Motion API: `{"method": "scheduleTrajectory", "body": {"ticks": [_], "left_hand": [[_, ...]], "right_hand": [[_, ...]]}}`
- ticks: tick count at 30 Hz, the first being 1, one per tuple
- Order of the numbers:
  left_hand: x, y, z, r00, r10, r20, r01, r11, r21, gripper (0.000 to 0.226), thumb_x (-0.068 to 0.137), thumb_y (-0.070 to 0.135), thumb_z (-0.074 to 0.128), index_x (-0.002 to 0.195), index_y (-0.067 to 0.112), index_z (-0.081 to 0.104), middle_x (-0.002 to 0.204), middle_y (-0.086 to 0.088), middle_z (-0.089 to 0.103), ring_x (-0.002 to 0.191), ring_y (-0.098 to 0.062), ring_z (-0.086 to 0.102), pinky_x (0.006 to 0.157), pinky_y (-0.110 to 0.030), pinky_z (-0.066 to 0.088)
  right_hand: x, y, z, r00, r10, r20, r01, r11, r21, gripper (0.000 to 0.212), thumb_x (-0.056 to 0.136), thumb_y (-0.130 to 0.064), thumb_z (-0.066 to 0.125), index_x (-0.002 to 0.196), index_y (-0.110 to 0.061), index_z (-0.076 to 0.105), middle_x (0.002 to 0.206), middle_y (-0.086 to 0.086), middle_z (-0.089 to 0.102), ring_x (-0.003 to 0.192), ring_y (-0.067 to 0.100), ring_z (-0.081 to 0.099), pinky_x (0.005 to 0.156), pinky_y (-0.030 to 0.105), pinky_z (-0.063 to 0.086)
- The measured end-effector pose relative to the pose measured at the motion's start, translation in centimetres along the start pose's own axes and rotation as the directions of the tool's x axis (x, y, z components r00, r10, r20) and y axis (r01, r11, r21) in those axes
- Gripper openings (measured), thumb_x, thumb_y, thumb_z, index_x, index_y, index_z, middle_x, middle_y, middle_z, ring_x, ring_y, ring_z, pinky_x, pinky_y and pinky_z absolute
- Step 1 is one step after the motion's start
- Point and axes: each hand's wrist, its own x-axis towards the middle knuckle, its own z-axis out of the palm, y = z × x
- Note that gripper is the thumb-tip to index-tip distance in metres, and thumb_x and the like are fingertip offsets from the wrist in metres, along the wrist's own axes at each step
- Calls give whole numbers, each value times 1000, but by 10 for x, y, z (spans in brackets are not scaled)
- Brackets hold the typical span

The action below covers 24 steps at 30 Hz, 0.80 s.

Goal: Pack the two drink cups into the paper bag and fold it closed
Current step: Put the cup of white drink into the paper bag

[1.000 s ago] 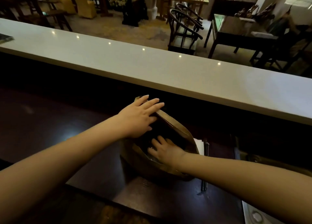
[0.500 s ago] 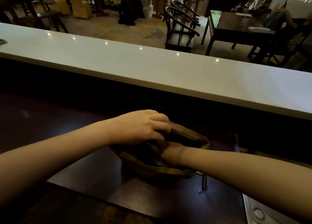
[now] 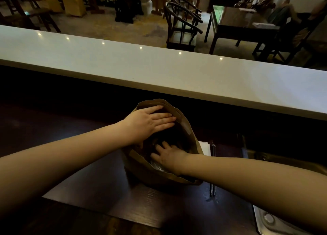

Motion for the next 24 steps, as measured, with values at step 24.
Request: {"method": "scheduleTrajectory", "body": {"ticks": [24], "left_hand": [[5, -9, 8, 997, 43, -67, -45, 999, -30, 124, 66, 59, 67, 137, 18, -26, 150, -1, -23, 137, -17, -23, 106, -39, -27]], "right_hand": [[15, 7, 0, 976, 189, 112, -205, 968, 144, 78, 84, -33, 63, 142, -7, 18, 144, 18, 27, 131, 41, 25, 103, 51, 37]]}}
